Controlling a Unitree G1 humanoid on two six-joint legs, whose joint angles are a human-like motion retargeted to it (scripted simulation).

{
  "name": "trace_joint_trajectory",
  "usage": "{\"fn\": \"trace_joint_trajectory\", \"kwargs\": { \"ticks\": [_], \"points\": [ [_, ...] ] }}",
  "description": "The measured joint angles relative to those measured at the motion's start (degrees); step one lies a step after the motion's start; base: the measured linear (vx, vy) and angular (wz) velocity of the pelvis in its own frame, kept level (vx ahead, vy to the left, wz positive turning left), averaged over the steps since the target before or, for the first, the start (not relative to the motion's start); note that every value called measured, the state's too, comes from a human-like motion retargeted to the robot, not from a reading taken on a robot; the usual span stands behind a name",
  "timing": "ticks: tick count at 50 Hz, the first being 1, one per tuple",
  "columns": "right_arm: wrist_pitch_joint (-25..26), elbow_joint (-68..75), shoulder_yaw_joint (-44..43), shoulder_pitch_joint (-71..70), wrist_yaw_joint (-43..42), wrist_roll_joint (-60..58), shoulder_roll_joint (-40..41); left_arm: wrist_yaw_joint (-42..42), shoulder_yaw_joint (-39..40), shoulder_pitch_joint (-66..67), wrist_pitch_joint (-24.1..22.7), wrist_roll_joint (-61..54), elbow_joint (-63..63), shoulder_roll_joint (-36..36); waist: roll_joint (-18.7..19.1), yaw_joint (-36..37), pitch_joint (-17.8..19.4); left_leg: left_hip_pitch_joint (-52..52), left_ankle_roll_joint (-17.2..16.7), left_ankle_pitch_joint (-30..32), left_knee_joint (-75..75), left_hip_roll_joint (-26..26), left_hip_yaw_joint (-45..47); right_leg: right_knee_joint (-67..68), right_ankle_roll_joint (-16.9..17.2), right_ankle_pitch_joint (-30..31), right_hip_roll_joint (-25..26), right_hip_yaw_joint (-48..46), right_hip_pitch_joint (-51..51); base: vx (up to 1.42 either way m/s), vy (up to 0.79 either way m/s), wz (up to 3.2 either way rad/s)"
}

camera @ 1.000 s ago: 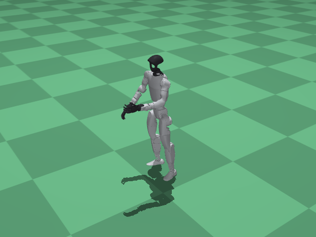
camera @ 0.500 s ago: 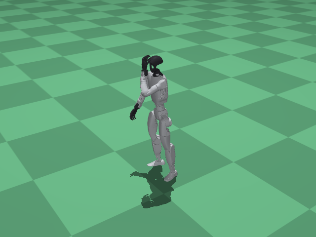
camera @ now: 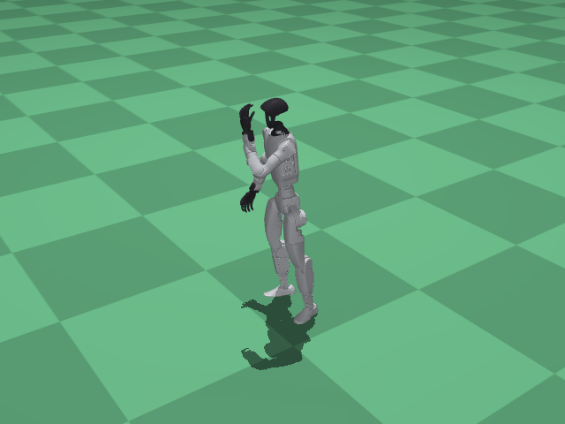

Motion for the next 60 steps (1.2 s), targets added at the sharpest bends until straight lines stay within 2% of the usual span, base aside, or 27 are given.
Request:
{"fn": "trace_joint_trajectory", "kwargs": {
  "ticks": [5,10,14,20,23,27,33,38,47,53,60],
  "points": [
    [-2.14,-10.93,0.84,-2.53,-4.86,-7.86,-1.68,3.54,4.27,20.27,1.41,13.5,6.3,10.32,0.78,0.04,2.12,0.18,-0.17,0.01,0.12,0.16,1.4,0.1,0.01,0.42,0.34,1.45,-0.63,-0.04,-0.01,-0.24],
    [-3.38,-24.35,5.28,-5.56,-6.64,-16.72,-4.9,3.56,6.01,34.78,6.82,19.74,14.87,13.55,0.09,1.58,5.36,-0.83,0.16,0.37,0.55,0.1,2.1,0.05,0.01,1.17,0.32,2.45,-1.91,-0.07,-0.01,-0.13],
    [-5.09,-34.65,11.01,-10.07,-7.96,-21.8,-8.13,3.56,5.59,39.56,8.16,25.29,18.71,14.69,-0.59,2.87,7.84,-2.15,-0.12,1.14,0.25,0.19,2.05,-0.39,0.01,2.19,0.53,2.31,-3.12,-0.1,-0.02,0.03],
    [-8.36,-45.7,21.49,-23.45,-7.9,-25.07,-11.92,7.06,-0.29,34.92,5.09,36.52,18.71,19.0,-0.71,4.44,8.47,-3.23,-2.97,3.34,-2.7,1.48,1.74,-2.2,0.02,3.88,2.7,0.54,-4.18,-0.08,-0.08,0.14],
    [-9.55,-49.63,25.71,-33.29,-8.08,-26.91,-13.53,8.02,-4.16,27.38,3.98,42.26,17.71,22.28,-0.42,5.02,6.7,-3.35,-4.85,4.0,-3.57,2.59,1.5,-3.06,0.02,4.18,4.1,-0.39,-3.99,-0.01,-0.1,0.17],
    [-10.19,-54.53,29.01,-47.39,-10.26,-29.3,-16.32,9.28,-9.19,14.02,3.74,49.04,16.65,26.58,0.04,5.46,2.47,-2.69,-5.98,3.84,-3.57,3.4,0.74,-3.12,0.02,3.49,4.81,-1.35,-2.8,0.09,-0.03,0.21],
    [-10.51,-59.66,32.53,-69.66,-13.43,-29.04,-23.36,11.68,-18.43,-10.83,4.77,55.01,18.5,30.88,0.23,5.31,-5.25,0.64,-3.73,1.46,-2.02,1.98,-1.76,0.4,0.02,-0.11,2.1,-2.77,0.91,0.23,0.09,0.32],
    [-11.5,-58.95,39.24,-87.97,-16.34,-25.94,-30.31,13.31,-27.24,-29.28,5.21,55.43,24.49,32.64,-0.08,5.33,-12.44,2.44,-2.35,-1.67,1.73,1.46,-3.09,3.73,-0.52,-3.34,-0.06,-3.55,3.55,0.27,0.07,0.2],
    [-14.15,-47.05,60.26,-116.7,-19.75,-18.31,-42.84,15.82,-44.09,-51.68,4.18,49.25,40.65,38.88,-0.62,5.91,-22.31,5.5,-3.75,-3.4,2.29,2.11,-1.7,2.02,0.02,-5.25,0.58,-3.93,7.36,0.21,-0.02,-0.08],
    [-15.39,-34.85,60.26,-120.29,-17.92,-14.68,-50.46,12.93,-46.18,-55.76,3.98,46.09,51.0,46.42,-0.75,6.24,-26.77,6.91,-4.64,-3.21,1.7,2.99,0.38,1.39,0.02,-5.45,1.91,-3.13,7.88,0.12,-0.06,-0.24],
    [-15.11,-16.21,60.26,-127.48,-17.71,-3.82,-57.39,10.78,-46.18,-61.41,5.23,40.68,65.07,55.62,-0.34,7.71,-28.7,8.12,-5.32,-3.18,1.2,3.95,2.67,1.84,0.02,-5.85,3.3,-1.61,7.5,0.08,-0.05,-0.24]
  ]
}}
